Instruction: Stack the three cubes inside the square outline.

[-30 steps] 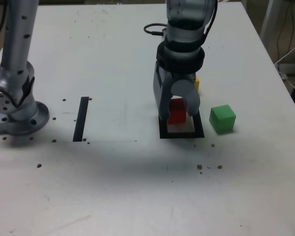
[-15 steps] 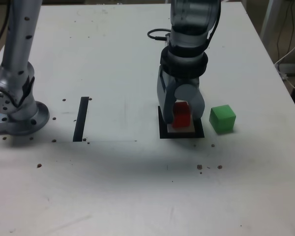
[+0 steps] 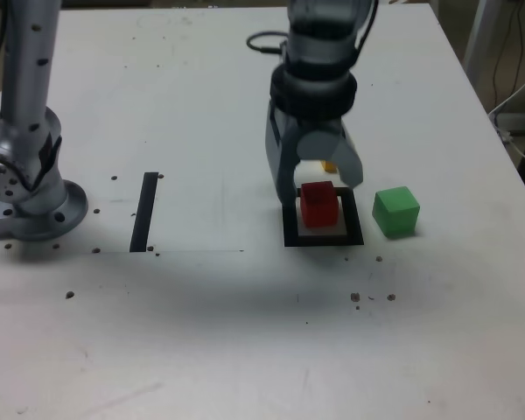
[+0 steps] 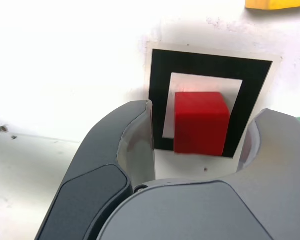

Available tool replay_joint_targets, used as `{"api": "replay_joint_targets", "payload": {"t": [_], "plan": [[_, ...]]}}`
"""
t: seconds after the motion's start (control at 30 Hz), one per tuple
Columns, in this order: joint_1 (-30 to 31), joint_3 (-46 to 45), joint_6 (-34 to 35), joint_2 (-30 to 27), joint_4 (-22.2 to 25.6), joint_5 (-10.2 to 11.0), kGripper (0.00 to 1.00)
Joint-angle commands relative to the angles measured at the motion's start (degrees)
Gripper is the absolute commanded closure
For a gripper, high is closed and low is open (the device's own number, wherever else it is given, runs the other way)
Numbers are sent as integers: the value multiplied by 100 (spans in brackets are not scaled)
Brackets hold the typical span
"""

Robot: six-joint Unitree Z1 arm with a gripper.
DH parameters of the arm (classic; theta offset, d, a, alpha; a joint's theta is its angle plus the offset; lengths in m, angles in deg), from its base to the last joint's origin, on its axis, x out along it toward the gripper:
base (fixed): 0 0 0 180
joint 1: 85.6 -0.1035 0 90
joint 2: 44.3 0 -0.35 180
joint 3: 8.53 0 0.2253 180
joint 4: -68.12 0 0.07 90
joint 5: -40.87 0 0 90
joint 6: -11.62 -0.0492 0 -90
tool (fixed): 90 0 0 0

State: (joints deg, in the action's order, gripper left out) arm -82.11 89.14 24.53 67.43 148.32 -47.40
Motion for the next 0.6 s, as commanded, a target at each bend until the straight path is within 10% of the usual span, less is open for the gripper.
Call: {"api": "replay_joint_targets", "payload": {"t": [0.0, 0.57], "plan": [[-26, 95, 10, -215, 118, 35, 0], [-1392, 1269, -557, 471, 614, 155, 2]]}}
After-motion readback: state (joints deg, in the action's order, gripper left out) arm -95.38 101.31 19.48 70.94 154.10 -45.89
